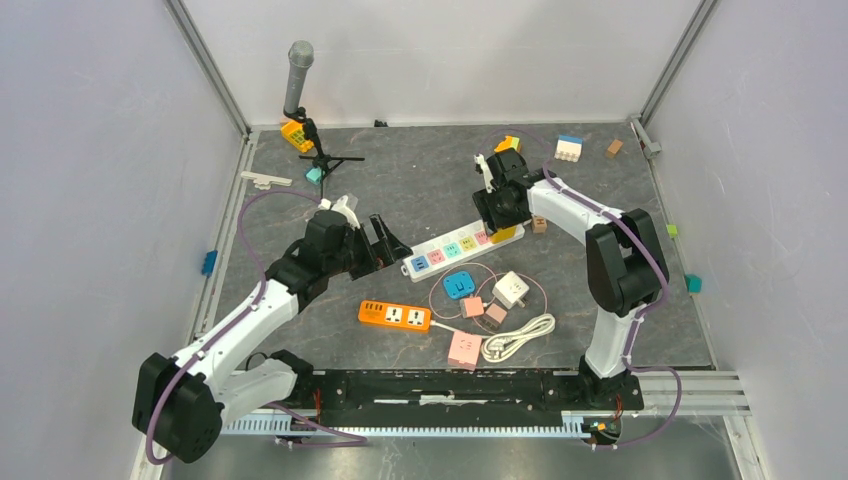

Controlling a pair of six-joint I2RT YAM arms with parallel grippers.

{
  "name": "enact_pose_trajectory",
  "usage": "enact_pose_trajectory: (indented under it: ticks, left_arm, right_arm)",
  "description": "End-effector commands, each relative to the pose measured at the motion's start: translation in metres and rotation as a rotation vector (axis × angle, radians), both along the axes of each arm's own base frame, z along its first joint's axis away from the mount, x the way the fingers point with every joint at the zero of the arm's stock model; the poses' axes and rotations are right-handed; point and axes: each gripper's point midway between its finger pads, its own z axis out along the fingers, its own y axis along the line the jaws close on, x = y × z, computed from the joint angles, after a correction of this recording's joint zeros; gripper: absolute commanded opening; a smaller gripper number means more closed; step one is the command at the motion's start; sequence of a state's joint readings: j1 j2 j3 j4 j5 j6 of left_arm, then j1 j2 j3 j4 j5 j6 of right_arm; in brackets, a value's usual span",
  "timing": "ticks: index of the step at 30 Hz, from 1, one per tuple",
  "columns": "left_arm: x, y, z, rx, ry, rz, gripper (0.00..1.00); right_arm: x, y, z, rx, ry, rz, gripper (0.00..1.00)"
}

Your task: Insert the plug

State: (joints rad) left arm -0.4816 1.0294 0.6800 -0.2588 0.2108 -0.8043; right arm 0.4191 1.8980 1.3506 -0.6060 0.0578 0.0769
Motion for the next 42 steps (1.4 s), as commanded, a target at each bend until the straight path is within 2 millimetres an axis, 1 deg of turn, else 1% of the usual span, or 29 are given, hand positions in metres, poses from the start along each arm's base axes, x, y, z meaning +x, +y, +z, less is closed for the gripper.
enact_pose_trajectory:
  ticks: [1, 4, 6, 7, 8, 10, 11, 12, 14, 15, 16, 18, 19, 21, 23, 27, 30, 32, 35, 39, 42]
  left_arm:
    - [0.01, 0.0, 0.013, -0.01, -0.033, 0.022, 1.0]
    - [0.011, 0.001, 0.015, -0.001, -0.038, 0.019, 1.0]
    - [0.012, 0.002, 0.016, 0.012, -0.043, 0.02, 1.0]
    - [0.012, 0.003, 0.017, 0.019, -0.048, 0.019, 1.0]
    - [0.012, 0.004, 0.016, 0.028, -0.048, 0.018, 1.0]
    - [0.013, 0.006, 0.017, 0.046, -0.053, 0.016, 1.0]
    - [0.013, 0.007, 0.018, 0.055, -0.056, 0.014, 1.0]
    - [0.013, 0.008, 0.017, 0.065, -0.054, 0.011, 1.0]
    - [0.014, 0.011, 0.016, 0.083, -0.054, 0.01, 1.0]
    - [0.014, 0.011, 0.016, 0.092, -0.054, 0.007, 1.0]
    - [0.014, 0.012, 0.016, 0.097, -0.056, 0.005, 1.0]
    - [0.015, 0.014, 0.016, 0.11, -0.058, 0.006, 1.0]
    - [0.015, 0.015, 0.016, 0.114, -0.059, 0.006, 1.0]
    - [0.016, 0.016, 0.016, 0.12, -0.06, 0.008, 1.0]
    - [0.017, 0.017, 0.015, 0.123, -0.058, 0.01, 1.0]
    - [0.018, 0.017, 0.013, 0.125, -0.05, 0.008, 1.0]
    - [0.018, 0.015, 0.012, 0.116, -0.045, 0.002, 1.0]
    - [0.019, 0.014, 0.011, 0.111, -0.04, -0.001, 1.0]
    - [0.019, 0.013, 0.009, 0.109, -0.037, -0.003, 1.0]
    - [0.02, 0.012, 0.01, 0.104, -0.037, -0.003, 1.0]
    - [0.02, 0.012, 0.01, 0.098, -0.035, 0.0, 1.0]
  right_arm:
    - [-0.055, -0.046, -0.082, -0.196, 0.257, -0.029, 0.0]
    - [-0.053, -0.04, -0.076, -0.161, 0.246, -0.012, 0.0]
    - [-0.045, -0.031, -0.062, -0.118, 0.213, 0.002, 0.0]
    - [-0.041, -0.027, -0.055, -0.097, 0.197, 0.009, 0.04]
    - [-0.035, -0.022, -0.044, -0.071, 0.17, 0.016, 0.11]
    - [-0.023, -0.011, -0.021, -0.024, 0.119, 0.032, 0.39]
    - [-0.016, -0.007, -0.006, -0.003, 0.086, 0.037, 0.53]
    - [-0.009, -0.003, 0.009, 0.015, 0.052, 0.042, 0.66]
    - [0.0, 0.001, 0.034, 0.034, -0.001, 0.048, 0.81]
    - [0.002, 0.001, 0.043, 0.038, -0.018, 0.053, 0.91]
    - [0.004, 0.002, 0.053, 0.045, -0.038, 0.058, 0.96]
    - [0.003, 0.002, 0.066, 0.047, -0.057, 0.066, 0.98]
    - [-0.001, 0.004, 0.07, 0.066, -0.051, 0.079, 0.98]
    - [-0.01, 0.002, 0.075, 0.068, -0.043, 0.084, 0.98]
    - [-0.023, 0.0, 0.075, 0.056, -0.027, 0.123, 0.98]
    - [-0.049, -0.002, 0.075, 0.061, -0.007, 0.14, 0.98]
    - [-0.07, 0.003, 0.073, 0.074, 0.018, 0.178, 0.98]
    - [-0.084, 0.006, 0.07, 0.067, 0.047, 0.212, 0.98]
    - [-0.106, 0.01, 0.06, 0.049, 0.095, 0.257, 0.98]
    - [-0.135, 0.006, 0.036, 0.024, 0.165, 0.291, 0.98]
    - [-0.148, -0.002, 0.017, -0.011, 0.196, 0.299, 0.97]
